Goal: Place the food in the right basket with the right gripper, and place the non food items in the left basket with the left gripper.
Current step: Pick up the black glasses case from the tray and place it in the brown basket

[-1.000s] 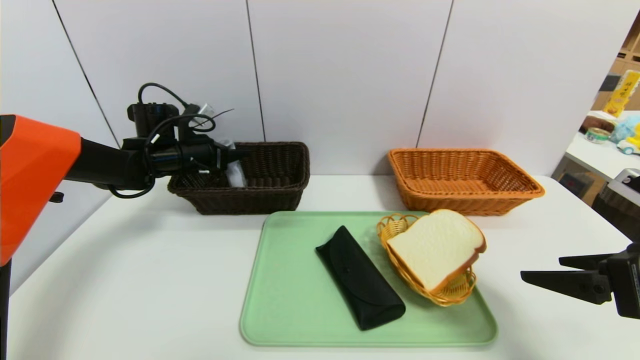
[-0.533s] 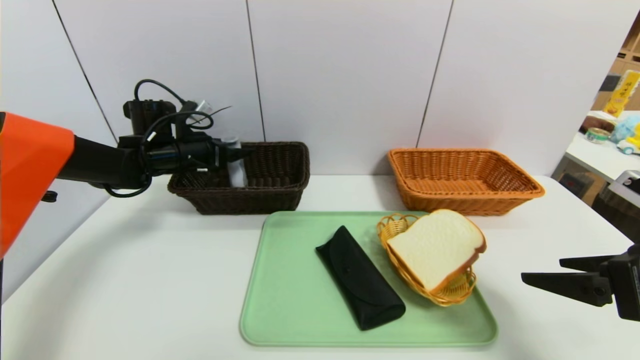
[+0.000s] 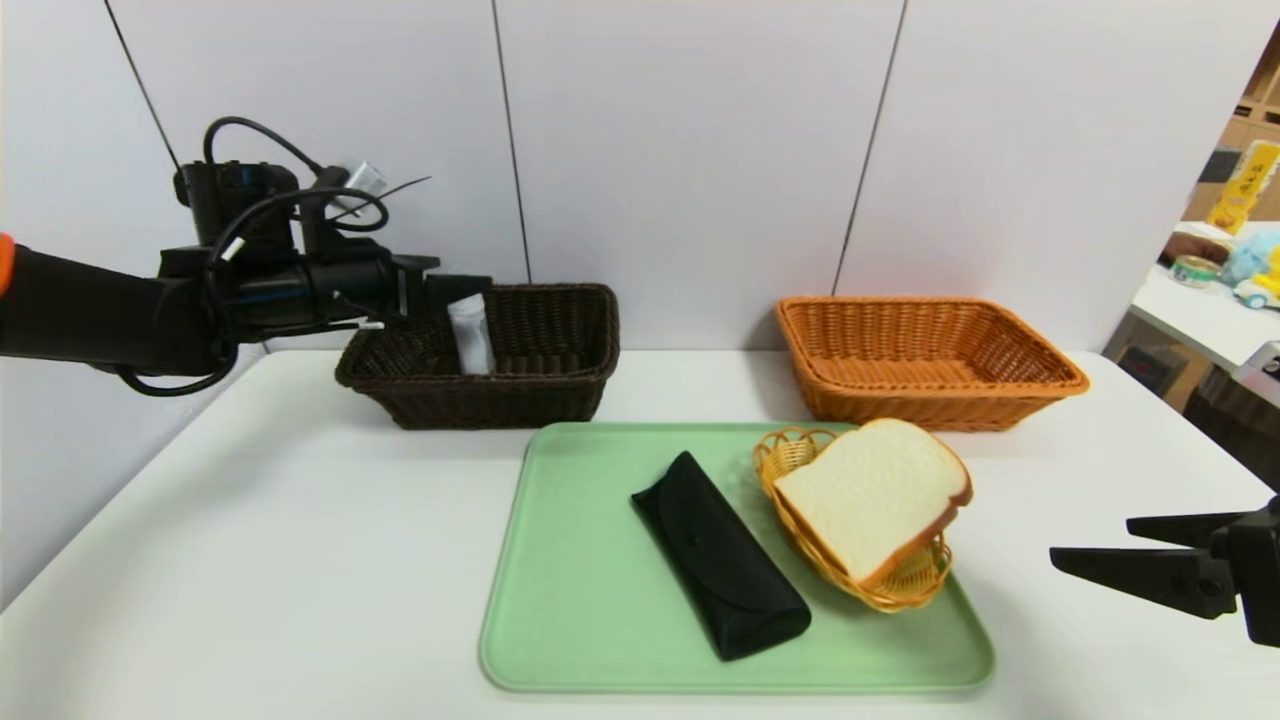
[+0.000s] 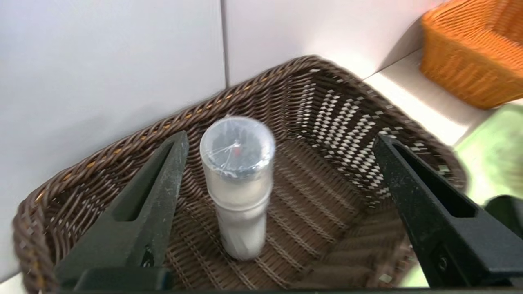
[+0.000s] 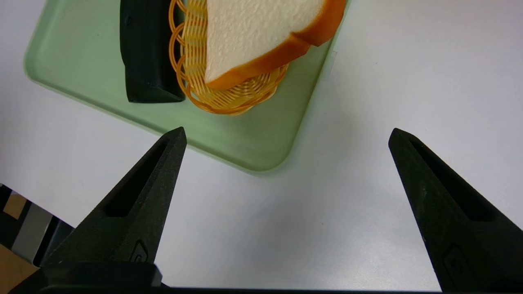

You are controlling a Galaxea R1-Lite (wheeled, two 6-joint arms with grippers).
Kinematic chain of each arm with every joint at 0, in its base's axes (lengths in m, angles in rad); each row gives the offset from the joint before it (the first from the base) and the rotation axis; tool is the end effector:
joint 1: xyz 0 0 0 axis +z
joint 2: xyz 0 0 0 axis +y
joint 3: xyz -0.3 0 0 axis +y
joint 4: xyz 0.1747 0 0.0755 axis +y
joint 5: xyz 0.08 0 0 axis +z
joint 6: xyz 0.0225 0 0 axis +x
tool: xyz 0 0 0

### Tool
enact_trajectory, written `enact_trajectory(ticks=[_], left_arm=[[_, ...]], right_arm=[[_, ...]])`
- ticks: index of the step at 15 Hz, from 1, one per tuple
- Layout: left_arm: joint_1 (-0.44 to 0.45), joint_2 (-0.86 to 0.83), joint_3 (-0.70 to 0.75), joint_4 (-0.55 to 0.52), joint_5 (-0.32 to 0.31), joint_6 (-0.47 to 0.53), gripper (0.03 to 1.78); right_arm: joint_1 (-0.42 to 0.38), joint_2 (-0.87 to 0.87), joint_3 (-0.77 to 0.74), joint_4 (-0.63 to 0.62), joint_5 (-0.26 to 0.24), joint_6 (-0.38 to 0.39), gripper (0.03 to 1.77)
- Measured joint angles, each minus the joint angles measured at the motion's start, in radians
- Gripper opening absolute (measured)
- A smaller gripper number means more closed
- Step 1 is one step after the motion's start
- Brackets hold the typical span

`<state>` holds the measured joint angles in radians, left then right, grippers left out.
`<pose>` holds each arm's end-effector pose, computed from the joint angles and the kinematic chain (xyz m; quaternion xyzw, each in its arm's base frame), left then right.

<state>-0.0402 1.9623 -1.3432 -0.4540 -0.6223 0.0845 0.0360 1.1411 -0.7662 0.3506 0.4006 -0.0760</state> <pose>0.3967 -0.0291 0.2213 0.0162 0.0652 -0.3272 0.9426 0.1402 0.0138 0.2122 0.0296 0.3410 0.2156 0.9145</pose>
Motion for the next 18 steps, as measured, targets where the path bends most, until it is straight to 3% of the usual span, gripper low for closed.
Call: enact_trajectory(ticks=[6, 9, 13, 18], left_arm=[[-0.013, -0.267, 0.189, 0.025, 0.002, -0.011, 1.66], [-0.038, -0.406, 0.273, 0.119, 0.001, -0.011, 1.67], [-0.131, -0.553, 0.351, 0.303, 0.011, -0.017, 1.68], [-0.308, -0.638, 0.403, 0.438, 0.118, -0.086, 1.69]], right_arm=[[-0.007, -0.034, 0.042, 0.0, -0.005, 0.0, 1.71], [-0.021, -0.04, 0.047, 0.0, -0.006, -0.002, 1.71], [-0.035, -0.057, 0.052, 0.0, -0.007, 0.0, 1.71], [-0.067, -0.068, 0.073, -0.001, -0.005, 0.0, 1.71]])
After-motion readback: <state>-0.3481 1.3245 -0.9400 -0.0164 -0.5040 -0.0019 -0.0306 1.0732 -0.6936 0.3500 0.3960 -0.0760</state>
